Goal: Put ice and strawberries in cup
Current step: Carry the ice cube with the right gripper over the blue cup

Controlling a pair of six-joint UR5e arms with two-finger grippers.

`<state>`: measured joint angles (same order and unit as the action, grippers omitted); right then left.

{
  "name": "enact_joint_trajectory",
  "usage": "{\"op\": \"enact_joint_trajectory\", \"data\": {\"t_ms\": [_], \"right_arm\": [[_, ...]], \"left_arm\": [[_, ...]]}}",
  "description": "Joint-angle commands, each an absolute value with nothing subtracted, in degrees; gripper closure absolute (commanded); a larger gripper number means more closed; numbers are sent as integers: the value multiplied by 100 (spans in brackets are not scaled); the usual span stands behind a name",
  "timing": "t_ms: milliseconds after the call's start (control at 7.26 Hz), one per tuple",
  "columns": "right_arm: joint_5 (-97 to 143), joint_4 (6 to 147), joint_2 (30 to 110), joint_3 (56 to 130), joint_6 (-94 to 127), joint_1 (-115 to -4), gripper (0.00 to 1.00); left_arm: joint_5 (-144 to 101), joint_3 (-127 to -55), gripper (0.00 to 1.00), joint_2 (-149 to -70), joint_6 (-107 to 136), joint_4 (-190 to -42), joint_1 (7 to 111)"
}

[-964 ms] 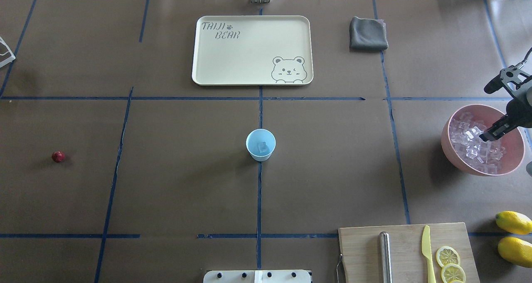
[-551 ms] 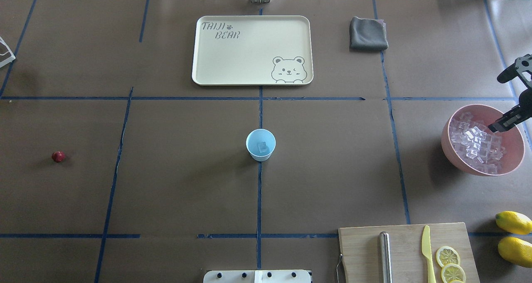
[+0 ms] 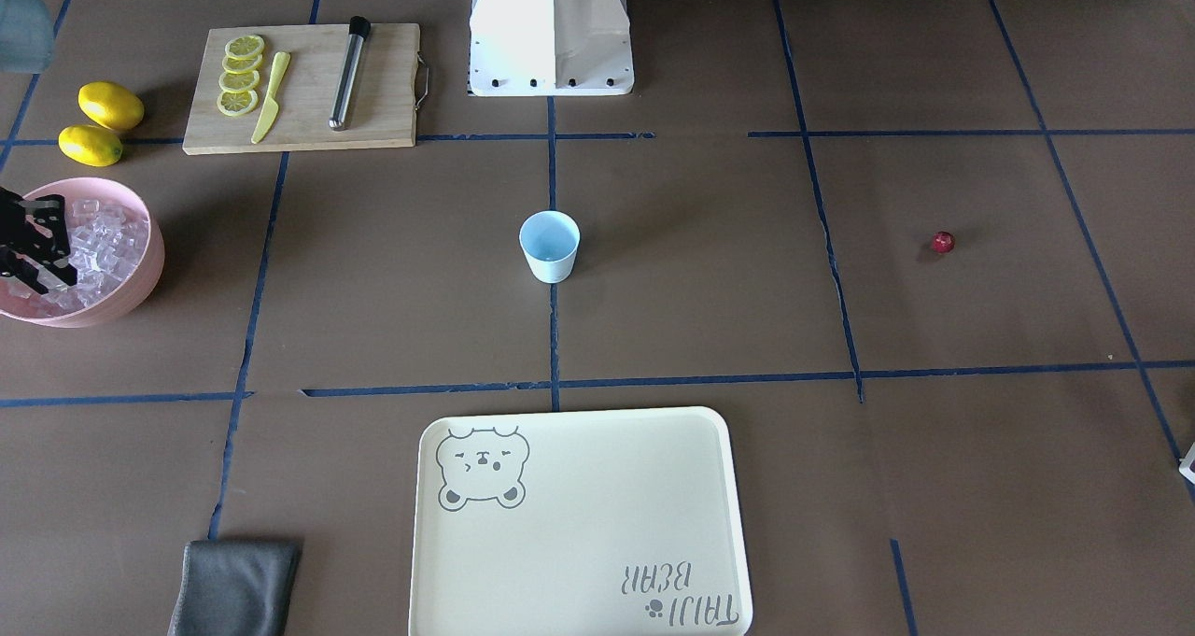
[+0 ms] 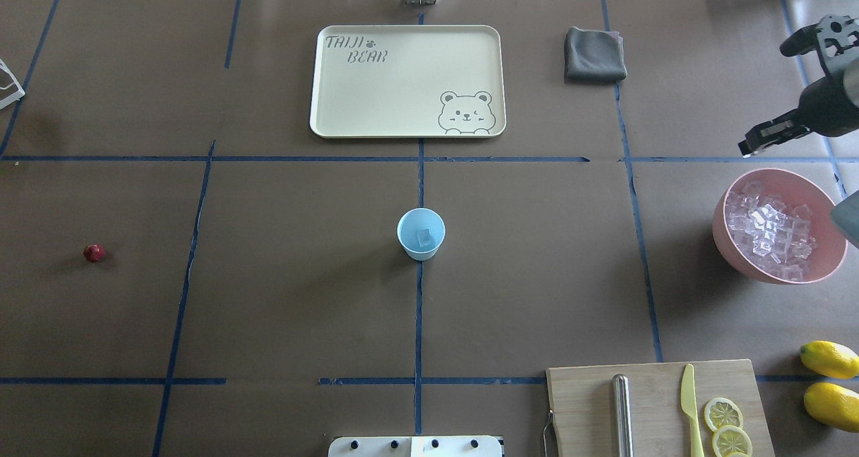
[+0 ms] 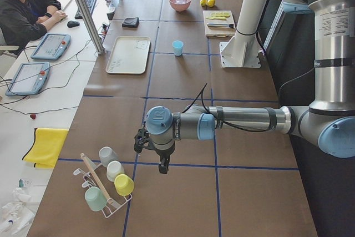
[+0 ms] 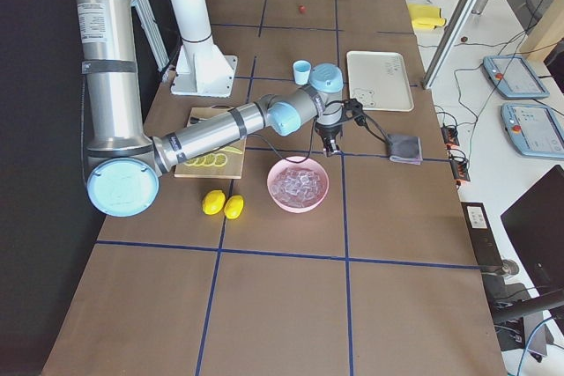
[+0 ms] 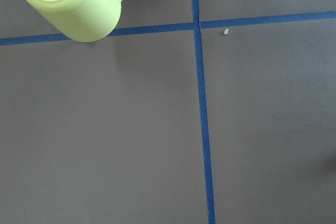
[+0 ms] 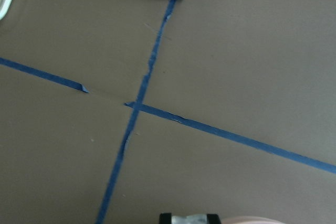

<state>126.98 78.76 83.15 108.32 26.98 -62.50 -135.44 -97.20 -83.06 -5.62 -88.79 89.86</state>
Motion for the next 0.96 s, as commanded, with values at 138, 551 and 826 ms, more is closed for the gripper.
{"op": "enact_joint_trajectory", "data": {"t_ms": [138, 551, 826], "right_arm": [[11810, 8407, 6642, 10758, 5222, -4560, 100], [10751, 9360, 4742, 10066, 6745, -3404, 100], [10093, 9360, 4553, 9941, 7152, -2780, 100]], "left_arm": [[-13544, -9721, 0, -8306, -563, -8886, 8974], [-13544, -9721, 0, -8306, -563, -8886, 8921], [-13544, -9721, 0, -8314, -563, -8886, 8912]]}}
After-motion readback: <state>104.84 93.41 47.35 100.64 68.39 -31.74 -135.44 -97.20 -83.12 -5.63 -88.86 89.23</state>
